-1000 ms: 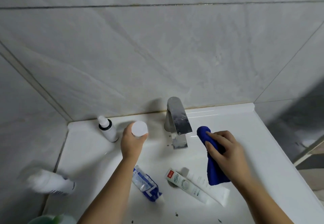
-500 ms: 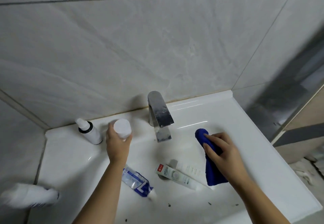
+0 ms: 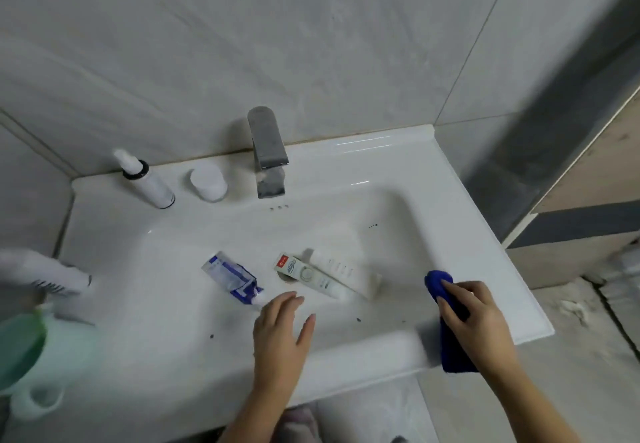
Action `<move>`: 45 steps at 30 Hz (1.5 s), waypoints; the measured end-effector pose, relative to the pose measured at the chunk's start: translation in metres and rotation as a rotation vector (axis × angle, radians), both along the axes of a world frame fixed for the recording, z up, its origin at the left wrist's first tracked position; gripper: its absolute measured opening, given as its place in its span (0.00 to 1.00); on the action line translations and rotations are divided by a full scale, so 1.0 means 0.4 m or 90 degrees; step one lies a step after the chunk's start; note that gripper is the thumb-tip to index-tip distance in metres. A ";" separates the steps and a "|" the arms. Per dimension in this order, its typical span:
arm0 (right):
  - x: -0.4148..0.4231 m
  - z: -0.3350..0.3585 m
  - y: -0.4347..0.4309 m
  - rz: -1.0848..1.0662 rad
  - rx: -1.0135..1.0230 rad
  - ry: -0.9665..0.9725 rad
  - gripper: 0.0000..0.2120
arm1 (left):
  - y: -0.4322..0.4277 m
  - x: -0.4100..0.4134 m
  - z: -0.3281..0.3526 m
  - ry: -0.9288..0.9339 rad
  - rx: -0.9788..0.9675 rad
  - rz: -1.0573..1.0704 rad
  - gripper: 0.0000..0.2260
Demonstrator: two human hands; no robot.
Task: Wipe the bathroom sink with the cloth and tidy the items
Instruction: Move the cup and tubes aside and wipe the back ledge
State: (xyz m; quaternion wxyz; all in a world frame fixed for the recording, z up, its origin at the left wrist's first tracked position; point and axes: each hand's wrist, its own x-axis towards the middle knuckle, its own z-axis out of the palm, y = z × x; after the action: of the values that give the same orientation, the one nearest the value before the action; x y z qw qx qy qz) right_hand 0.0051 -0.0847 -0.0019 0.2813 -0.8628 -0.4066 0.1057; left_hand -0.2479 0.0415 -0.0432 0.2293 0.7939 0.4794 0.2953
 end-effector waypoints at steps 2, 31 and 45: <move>0.036 -0.035 -0.060 0.019 -0.040 -0.031 0.14 | -0.077 0.017 -0.014 0.050 0.011 -0.003 0.15; 0.317 -0.113 -0.104 0.170 0.038 -0.131 0.13 | -0.248 0.392 -0.044 0.155 -0.079 -0.080 0.19; 0.391 -0.134 0.160 0.186 0.040 -0.148 0.15 | -0.241 0.393 -0.072 0.117 -0.084 -0.070 0.15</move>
State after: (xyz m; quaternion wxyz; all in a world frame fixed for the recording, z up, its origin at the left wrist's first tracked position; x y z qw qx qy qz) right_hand 0.1616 -0.0206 -0.0553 0.2411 -0.7916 -0.5606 0.0321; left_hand -0.0907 -0.0550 -0.0719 0.2516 0.8260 0.4727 0.1760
